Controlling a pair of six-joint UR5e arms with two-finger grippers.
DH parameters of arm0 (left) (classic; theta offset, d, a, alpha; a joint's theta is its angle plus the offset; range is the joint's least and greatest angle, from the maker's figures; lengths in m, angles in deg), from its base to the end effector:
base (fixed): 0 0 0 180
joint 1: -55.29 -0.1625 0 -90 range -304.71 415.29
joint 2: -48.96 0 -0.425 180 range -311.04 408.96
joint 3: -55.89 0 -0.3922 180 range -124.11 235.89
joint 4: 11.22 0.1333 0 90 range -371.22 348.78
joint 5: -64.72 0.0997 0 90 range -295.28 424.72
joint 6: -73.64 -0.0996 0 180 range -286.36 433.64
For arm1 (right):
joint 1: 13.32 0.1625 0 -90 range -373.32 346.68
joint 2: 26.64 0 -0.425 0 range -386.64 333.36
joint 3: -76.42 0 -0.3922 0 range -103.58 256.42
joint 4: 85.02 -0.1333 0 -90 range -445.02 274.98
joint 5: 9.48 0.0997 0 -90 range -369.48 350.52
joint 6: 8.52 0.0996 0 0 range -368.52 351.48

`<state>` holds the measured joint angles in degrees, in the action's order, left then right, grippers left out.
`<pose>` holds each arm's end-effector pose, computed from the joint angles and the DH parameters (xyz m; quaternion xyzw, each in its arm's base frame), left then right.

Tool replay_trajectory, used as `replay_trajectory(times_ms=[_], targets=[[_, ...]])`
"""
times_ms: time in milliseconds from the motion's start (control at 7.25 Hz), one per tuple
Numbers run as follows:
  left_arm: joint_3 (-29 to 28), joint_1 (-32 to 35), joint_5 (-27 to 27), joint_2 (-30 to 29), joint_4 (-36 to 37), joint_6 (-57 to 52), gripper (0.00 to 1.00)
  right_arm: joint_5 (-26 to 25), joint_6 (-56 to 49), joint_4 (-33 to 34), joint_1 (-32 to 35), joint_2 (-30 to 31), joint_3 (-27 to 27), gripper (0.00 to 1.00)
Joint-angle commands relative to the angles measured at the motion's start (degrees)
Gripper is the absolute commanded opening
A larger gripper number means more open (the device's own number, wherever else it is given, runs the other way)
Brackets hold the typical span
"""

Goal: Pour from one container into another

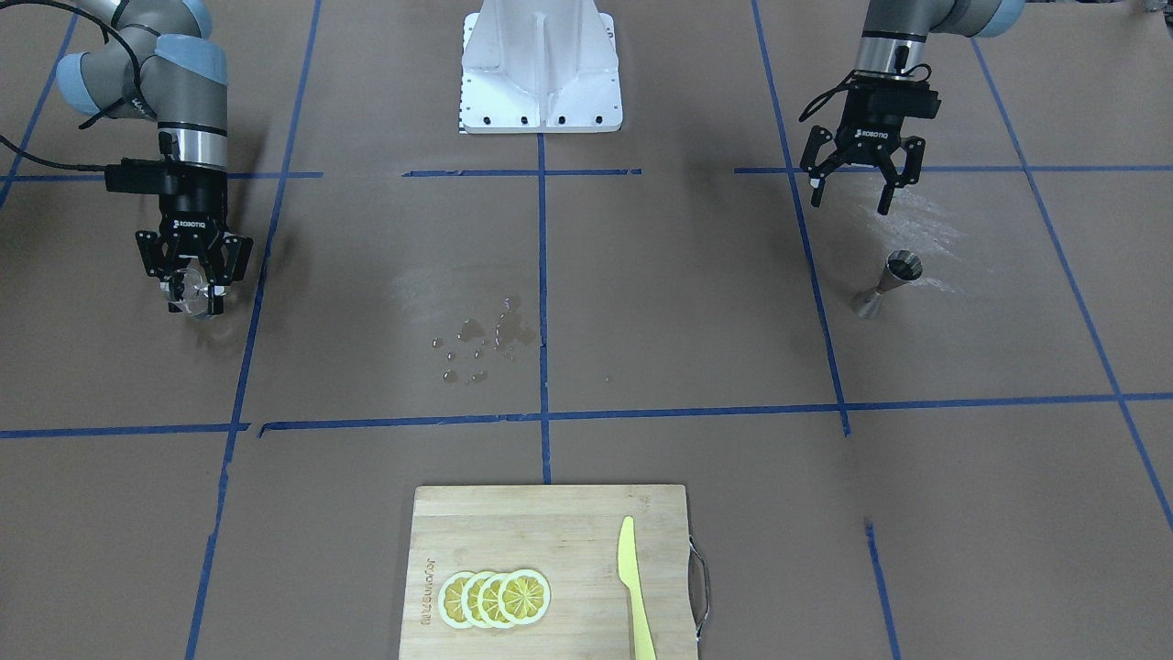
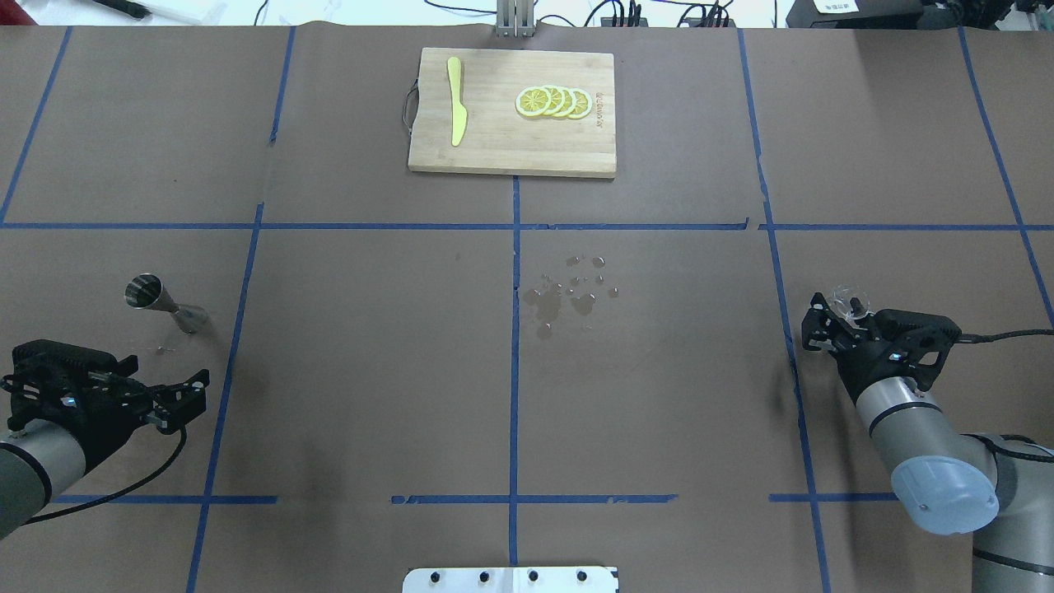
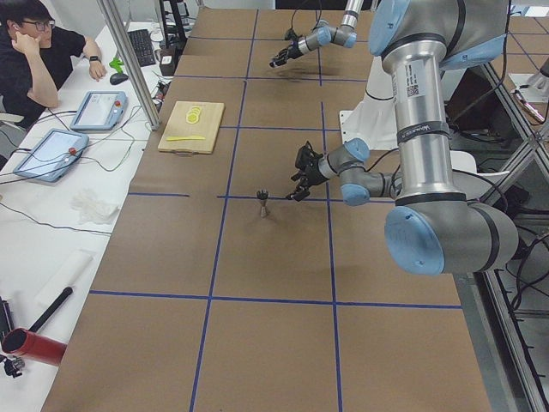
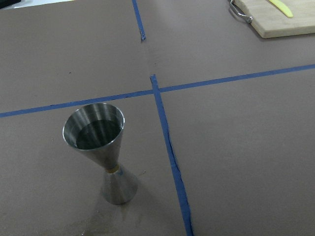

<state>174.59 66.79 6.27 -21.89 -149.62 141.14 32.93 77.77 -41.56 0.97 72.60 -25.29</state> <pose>0.3278 -0.2559 0.4594 0.3637 0.3763 -0.0504 0.8506 -0.3750 -0.3090 0.5339 0.4220 -0.3174 0.2434 0.8136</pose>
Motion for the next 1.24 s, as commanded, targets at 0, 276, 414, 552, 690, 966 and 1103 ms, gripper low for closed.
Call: replay_trajectory(times_ms=[0,276,414,552,690,966,1103], targets=[[0.5,0.1,-0.2,0.3,0.1,-0.2,1.00,-0.2,-0.4,0.0,-2.1,-0.4,0.1,0.00],[0.4,0.1,-0.1,0.3,0.1,-0.2,1.00,-0.9,-0.5,0.0,-2.9,-0.5,0.5,0.00],[0.3,0.1,-0.1,0.3,0.1,-0.2,1.00,-1.2,-0.5,0.0,-3.2,-0.5,0.9,0.00],[0.2,0.2,-0.1,0.3,0.1,-0.2,1.00,-1.5,-0.5,0.0,-3.3,-0.5,0.9,0.08],[0.1,0.2,0.0,0.3,0.1,-0.2,1.00,-1.8,-0.5,0.0,-3.3,-0.4,1.2,0.22],[0.1,0.2,-0.1,0.3,0.1,-0.1,1.00,-2.3,-0.6,0.2,-3.4,-0.4,1.6,0.39],[0.1,0.2,0.0,0.3,0.1,-0.1,1.00,-2.9,-0.6,0.2,-3.4,-0.5,1.7,0.49]])
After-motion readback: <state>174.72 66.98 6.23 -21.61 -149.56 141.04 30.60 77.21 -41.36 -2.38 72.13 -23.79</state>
